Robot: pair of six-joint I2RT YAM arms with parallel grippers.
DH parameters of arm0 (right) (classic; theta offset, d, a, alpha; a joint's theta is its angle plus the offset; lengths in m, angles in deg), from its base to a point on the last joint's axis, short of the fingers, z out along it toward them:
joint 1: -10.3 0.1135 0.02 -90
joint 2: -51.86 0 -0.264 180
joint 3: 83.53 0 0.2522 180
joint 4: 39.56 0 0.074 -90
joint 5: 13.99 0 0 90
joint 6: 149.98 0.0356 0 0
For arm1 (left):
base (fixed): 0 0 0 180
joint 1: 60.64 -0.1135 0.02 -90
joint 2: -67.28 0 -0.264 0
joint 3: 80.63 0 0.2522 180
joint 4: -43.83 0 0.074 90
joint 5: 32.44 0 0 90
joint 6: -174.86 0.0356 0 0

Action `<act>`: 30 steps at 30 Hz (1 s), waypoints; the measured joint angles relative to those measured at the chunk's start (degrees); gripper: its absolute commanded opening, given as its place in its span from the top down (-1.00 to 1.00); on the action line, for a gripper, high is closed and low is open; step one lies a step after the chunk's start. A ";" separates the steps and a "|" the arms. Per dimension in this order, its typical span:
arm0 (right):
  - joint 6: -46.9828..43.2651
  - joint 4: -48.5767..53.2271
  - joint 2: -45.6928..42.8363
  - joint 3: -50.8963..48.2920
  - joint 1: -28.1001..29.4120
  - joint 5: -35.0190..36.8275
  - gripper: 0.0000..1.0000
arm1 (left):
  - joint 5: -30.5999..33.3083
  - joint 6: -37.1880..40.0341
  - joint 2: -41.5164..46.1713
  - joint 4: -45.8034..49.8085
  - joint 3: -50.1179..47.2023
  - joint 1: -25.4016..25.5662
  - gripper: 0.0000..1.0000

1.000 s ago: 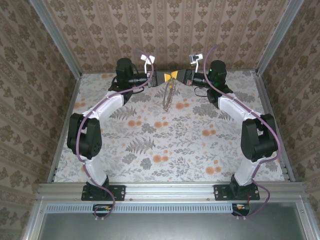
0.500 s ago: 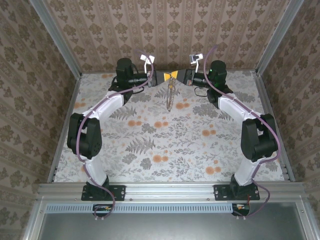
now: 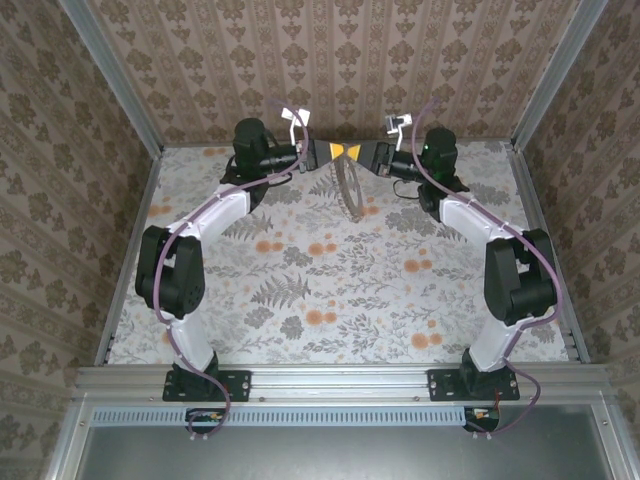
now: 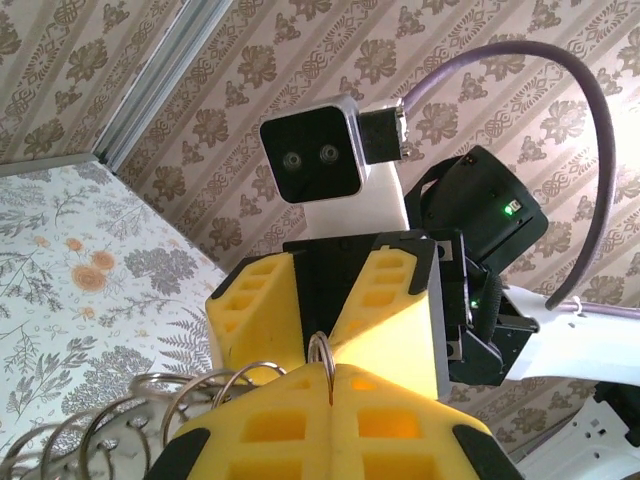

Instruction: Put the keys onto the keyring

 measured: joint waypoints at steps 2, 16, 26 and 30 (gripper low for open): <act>0.20 -0.70 -0.83 -1.51 -0.50 0.17 0.09 | 0.00 -0.57 0.00 -0.52 -0.20 -0.02 1.00; 2.60 -6.62 -3.65 -8.20 -1.20 1.86 -0.08 | -0.87 -3.58 0.00 -5.46 -0.20 -0.02 1.00; 2.58 -6.80 -3.65 -7.91 0.11 2.08 -0.16 | -2.25 -4.98 0.00 -6.91 -0.20 0.31 1.00; 2.12 -6.82 -3.65 -6.32 0.85 1.29 -0.16 | -2.62 -5.03 0.00 -6.91 -0.20 0.39 1.00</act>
